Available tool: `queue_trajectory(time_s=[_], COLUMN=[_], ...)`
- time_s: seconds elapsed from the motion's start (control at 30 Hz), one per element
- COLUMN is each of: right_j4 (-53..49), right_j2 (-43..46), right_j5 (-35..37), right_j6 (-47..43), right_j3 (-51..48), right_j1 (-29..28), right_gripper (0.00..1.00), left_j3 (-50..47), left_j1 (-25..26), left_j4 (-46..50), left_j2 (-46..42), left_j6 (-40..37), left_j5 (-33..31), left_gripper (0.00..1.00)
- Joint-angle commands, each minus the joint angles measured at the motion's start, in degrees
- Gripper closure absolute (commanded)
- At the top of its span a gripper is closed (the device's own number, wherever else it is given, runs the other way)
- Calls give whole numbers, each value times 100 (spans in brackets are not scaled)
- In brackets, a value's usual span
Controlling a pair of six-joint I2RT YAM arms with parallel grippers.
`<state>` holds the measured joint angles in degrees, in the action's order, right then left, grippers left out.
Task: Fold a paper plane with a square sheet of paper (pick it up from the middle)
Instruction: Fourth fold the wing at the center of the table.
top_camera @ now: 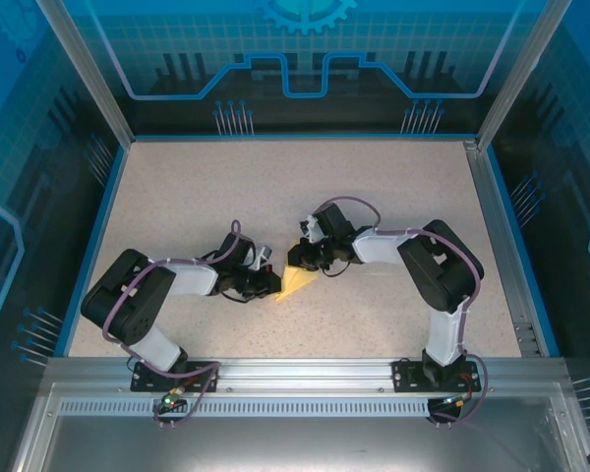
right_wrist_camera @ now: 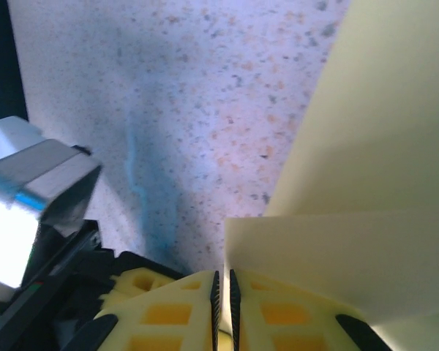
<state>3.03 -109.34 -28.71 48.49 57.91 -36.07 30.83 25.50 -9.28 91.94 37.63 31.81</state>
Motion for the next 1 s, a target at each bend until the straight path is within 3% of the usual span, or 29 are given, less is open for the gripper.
queue_trajectory(time_s=[0.0,0.97], right_j4=[-187,-192], right_j2=[-105,-428], right_j5=[122,-73], right_j6=[33,-278], right_j3=[102,212], right_j1=[-38,117], right_gripper=[85,84], left_j3=[89,-86], left_j1=[-71,-71], left_j4=[176,35], left_j2=[57,-106], left_j6=[105,263], left_j5=[97,-4], left_gripper=[99,99])
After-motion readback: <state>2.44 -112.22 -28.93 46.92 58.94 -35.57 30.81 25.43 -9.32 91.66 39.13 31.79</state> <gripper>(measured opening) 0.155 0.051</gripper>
